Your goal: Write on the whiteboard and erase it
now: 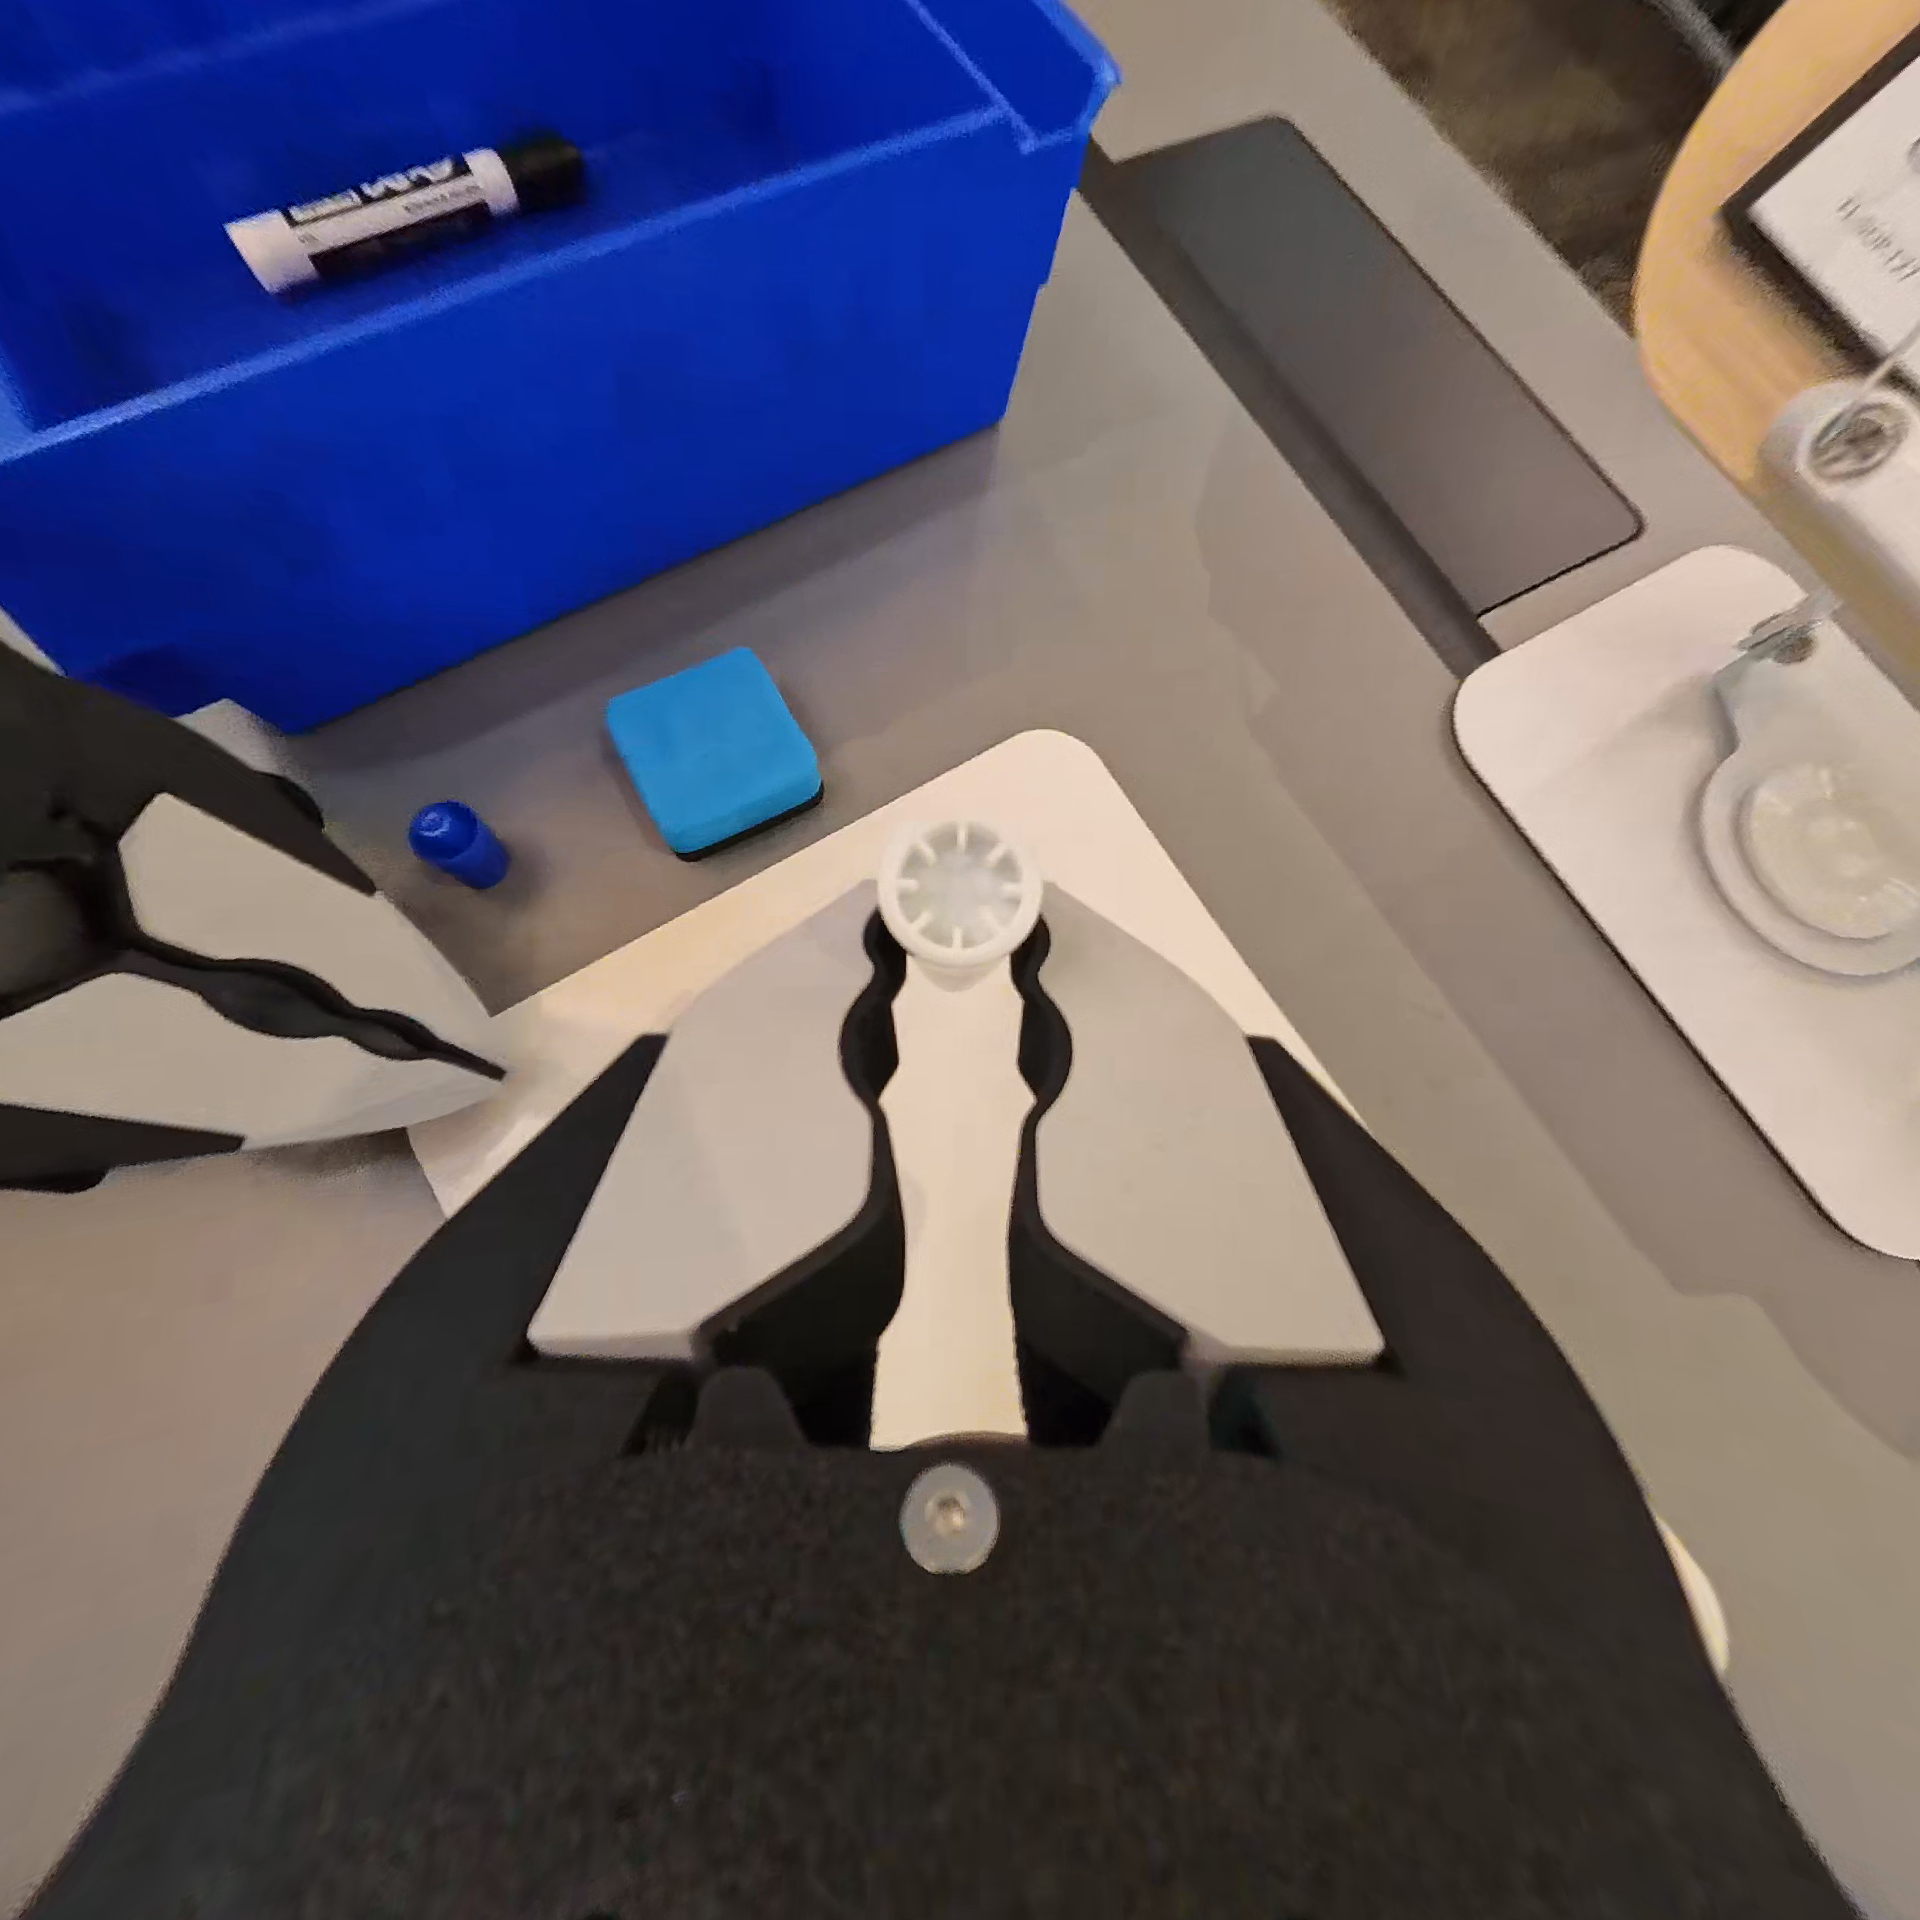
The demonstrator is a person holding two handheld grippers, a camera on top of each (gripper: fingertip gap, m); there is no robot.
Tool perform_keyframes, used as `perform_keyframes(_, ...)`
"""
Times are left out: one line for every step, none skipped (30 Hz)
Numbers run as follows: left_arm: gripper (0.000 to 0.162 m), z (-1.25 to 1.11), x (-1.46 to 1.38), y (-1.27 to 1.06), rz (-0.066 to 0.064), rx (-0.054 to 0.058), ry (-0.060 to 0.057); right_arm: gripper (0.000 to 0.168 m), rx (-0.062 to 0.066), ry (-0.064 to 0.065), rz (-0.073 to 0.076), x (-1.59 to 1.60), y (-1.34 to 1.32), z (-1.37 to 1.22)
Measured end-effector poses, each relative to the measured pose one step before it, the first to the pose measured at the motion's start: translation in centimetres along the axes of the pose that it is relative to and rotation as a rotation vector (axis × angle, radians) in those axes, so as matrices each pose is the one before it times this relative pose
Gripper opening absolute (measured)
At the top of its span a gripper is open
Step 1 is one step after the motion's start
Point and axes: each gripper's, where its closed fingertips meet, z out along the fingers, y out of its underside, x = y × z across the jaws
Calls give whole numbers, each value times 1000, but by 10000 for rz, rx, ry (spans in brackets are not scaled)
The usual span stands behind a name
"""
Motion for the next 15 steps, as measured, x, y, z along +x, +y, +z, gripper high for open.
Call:
perform_keyframes(0,-25,4,32,18,0,6,20,-186,-105,114,16,113,554)
perform_keyframes(0,-17,7,26,18,-5,-2,19,-94,-60,78,46,39,468)
perform_keyframes(0,-19,15,14,-20,-19,10,20,-56,-5,52,88,16,379)
perform_keyframes(0,-13,9,18,-34,-18,16,20,-100,7,62,110,90,341)
perform_keyframes(0,0,8,2,-18,-11,10,20,-106,72,87,234,103,270)
perform_keyframes(0,-2,-12,1,-16,-8,2,20,-70,44,114,202,55,193)
perform_keyframes(0,1,5,0,-10,-5,2,20,-59,-15,136,108,58,136)
perform_keyframes(0,4,-2,-5,7,1,-5,20,-74,47,114,191,83,100)
perform_keyframes(0,-2,-4,1,7,5,-2,20,-55,89,53,250,57,54)
perform_keyframes(0,-14,8,19,-8,-10,15,20,-18,3,33,125,21,38)
perform_keyframes(0,-7,8,4,-30,-5,24,20,-13,-4,60,109,12,30)
perform_keyframes(0,-4,-4,-3,-11,0,25,20,-19,34,52,177,31,29)
perform_keyframes(0,-2,-5,9,-4,6,22,20,27,-60,24,18,-24,40)
perform_keyframes(0,-7,5,0,-20,3,24,20,17,-97,47,-63,-9,57)
perform_keyframes(0,3,-1,4,-9,8,16,20,-2,-6,12,40,17,84)
